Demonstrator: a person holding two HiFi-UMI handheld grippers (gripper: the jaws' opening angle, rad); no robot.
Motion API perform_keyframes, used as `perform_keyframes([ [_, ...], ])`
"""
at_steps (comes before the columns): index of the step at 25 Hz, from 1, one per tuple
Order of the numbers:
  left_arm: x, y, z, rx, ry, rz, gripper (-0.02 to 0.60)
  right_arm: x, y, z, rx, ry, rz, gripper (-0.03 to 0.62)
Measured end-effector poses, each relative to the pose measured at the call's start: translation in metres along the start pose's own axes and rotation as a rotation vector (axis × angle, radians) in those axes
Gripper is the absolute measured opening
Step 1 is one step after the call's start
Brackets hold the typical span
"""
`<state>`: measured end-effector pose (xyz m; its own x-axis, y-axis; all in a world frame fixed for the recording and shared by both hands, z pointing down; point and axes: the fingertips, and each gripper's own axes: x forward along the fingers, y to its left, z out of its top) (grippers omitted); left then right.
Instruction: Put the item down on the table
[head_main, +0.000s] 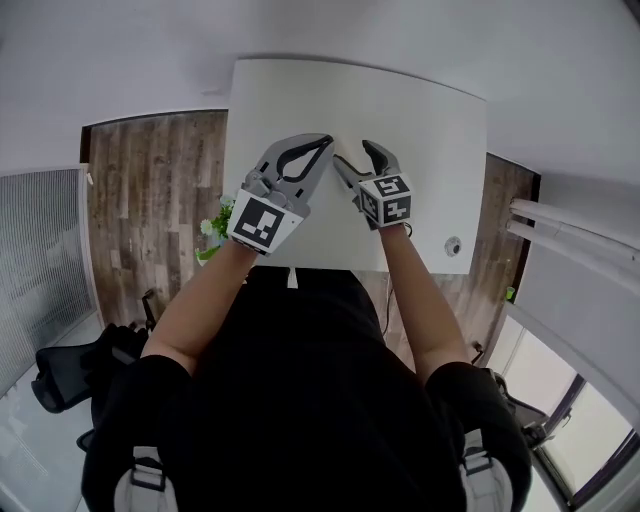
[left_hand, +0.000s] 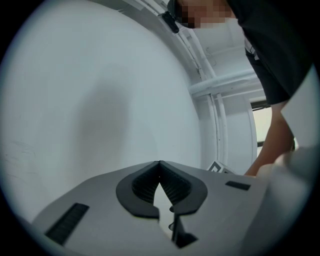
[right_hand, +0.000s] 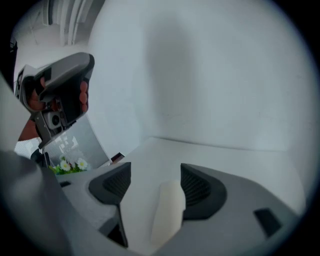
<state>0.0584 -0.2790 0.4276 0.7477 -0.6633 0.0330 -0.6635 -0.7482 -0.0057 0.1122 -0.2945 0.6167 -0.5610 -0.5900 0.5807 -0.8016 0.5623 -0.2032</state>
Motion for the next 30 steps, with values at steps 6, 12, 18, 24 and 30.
perform_keyframes([
  [6,-0.02,-0.021,0.044,-0.024,-0.02,-0.044,-0.006,-0.065,0.031,0.055,0.028,-0.209,0.022,0.308],
  [12,-0.05,-0.037,0.08,-0.026,-0.037,-0.085,-0.006,-0.135,0.081,0.109,-0.062,-0.395,0.026,0.302],
  [18,-0.082,-0.047,0.104,-0.012,-0.044,-0.131,-0.006,-0.189,0.128,0.142,-0.119,-0.522,0.023,0.266],
  [24,-0.103,-0.061,0.124,-0.04,-0.061,-0.172,-0.006,-0.233,0.166,0.158,-0.141,-0.602,0.017,0.155],
  [30,-0.122,-0.084,0.142,-0.012,-0.06,-0.229,-0.006,-0.273,0.193,0.166,-0.158,-0.659,-0.013,0.113],
])
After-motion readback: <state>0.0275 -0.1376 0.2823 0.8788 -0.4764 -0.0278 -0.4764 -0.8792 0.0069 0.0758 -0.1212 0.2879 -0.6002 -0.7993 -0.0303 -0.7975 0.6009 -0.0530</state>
